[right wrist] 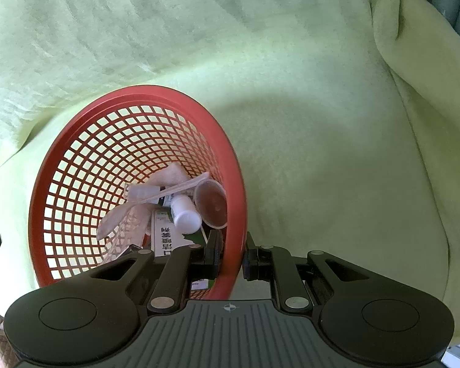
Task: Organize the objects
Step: 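Withdraw the open left tool from the basket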
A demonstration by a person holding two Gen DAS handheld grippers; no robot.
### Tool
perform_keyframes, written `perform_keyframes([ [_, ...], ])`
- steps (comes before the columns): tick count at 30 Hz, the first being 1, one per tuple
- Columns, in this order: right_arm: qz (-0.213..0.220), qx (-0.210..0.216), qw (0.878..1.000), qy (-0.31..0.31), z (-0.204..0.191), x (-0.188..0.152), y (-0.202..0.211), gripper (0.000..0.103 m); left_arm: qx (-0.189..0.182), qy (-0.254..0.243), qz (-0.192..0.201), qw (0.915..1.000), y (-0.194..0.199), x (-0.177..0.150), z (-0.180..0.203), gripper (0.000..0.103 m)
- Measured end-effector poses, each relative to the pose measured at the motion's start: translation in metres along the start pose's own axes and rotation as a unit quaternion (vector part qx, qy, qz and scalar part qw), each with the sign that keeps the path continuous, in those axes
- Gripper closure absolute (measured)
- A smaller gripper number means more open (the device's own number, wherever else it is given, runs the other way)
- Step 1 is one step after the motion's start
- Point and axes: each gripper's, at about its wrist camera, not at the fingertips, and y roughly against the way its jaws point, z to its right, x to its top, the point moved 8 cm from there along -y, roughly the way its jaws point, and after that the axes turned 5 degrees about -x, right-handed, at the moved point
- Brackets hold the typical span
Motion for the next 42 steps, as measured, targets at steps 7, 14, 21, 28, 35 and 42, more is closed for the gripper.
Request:
perform_keyframes([
  [7, -0.012, 0.000, 1.000, -0.026, 0.007, -0.002, -0.009, 0.093, 0.000, 0.007, -0.009, 0.9999, -0.006, -0.013, -0.021, 0.057],
  [14, -0.033, -0.012, 0.998, -0.047, 0.005, -0.013, -0.023, 0.093, -0.004, 0.009, -0.014, 0.9998, -0.009, -0.016, -0.044, 0.056],
  [21, -0.032, -0.025, 0.995, -0.089, 0.003, -0.014, -0.026, 0.102, -0.002, 0.012, -0.016, 0.9998, -0.009, -0.017, -0.070, 0.055],
  [28, -0.033, -0.024, 0.990, -0.134, -0.007, -0.021, -0.013, 0.101, -0.016, 0.004, -0.027, 0.9995, -0.011, -0.025, -0.091, 0.055],
  [35, -0.036, -0.024, 0.981, -0.187, -0.016, -0.046, 0.003, 0.097, -0.031, -0.006, -0.033, 0.9990, -0.008, -0.041, -0.109, 0.054],
  [42, -0.043, -0.021, 0.973, -0.226, -0.025, -0.100, 0.019, 0.096, -0.034, -0.013, -0.044, 0.9983, 0.009, -0.075, -0.129, 0.049],
])
